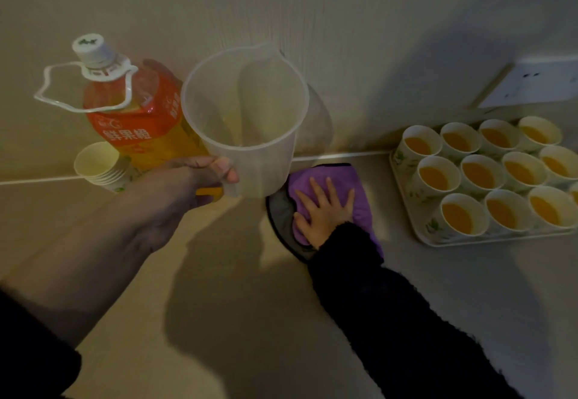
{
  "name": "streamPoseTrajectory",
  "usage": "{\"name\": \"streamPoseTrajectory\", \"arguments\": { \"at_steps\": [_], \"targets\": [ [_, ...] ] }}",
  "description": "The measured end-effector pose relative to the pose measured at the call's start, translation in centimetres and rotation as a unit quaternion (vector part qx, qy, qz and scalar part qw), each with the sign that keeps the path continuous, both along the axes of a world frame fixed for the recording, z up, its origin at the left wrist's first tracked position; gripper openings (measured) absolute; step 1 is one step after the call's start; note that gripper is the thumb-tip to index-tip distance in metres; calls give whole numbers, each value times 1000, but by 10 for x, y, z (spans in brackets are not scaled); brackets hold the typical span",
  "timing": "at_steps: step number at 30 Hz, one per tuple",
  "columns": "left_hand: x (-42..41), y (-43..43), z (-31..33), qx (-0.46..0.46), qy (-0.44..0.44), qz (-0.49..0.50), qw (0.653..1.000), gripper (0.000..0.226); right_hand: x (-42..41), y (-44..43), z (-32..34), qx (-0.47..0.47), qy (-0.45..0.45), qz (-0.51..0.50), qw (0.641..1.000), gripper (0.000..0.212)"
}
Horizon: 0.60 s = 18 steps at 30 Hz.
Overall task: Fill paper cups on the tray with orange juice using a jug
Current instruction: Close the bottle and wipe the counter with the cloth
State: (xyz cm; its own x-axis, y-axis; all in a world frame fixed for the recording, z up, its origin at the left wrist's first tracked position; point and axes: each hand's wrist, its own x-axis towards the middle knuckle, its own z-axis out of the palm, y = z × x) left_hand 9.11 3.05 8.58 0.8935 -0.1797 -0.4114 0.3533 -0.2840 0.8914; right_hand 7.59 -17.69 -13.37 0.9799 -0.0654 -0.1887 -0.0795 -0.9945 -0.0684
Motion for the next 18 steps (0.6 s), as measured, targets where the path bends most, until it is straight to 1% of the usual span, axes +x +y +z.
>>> {"name": "streamPoseTrajectory", "arguments": {
  "at_steps": [2, 4, 6, 9, 11, 13, 17, 18],
  "targets": [
    [-2, 2, 1, -3, -2, -3, 1000, 35, -7, -17, 0, -15, 3, -32, 999, 69],
    [-4, 4, 1, -6, -7, -5, 1000, 27, -11, -31, 1, -19, 20, -70, 997, 67],
    [-5, 5, 2, -5, -9, -9, 1000, 27, -19, -40, 2, -6, 43, -115, 992, 62],
    [-4, 7, 2, -11, -6, -14, 1000, 37, -35, -29, 7, 4, 21, -211, 977, 63],
    [-3, 8, 2, -17, 0, -21, 1000, 34, -43, -10, 13, 1, 14, -270, 963, 63],
    [-2, 8, 1, -16, 5, -27, 999, 28, -43, -1, 12, -5, 26, -278, 960, 64],
    [1, 4, -3, -2, 5, -31, 999, 28, -25, -18, 0, 18, -21, -221, 975, 73],
    [2, 3, -6, 1, 6, -29, 1000, 28, -17, -22, -1, 16, -3, -213, 977, 77]
  ]
}}
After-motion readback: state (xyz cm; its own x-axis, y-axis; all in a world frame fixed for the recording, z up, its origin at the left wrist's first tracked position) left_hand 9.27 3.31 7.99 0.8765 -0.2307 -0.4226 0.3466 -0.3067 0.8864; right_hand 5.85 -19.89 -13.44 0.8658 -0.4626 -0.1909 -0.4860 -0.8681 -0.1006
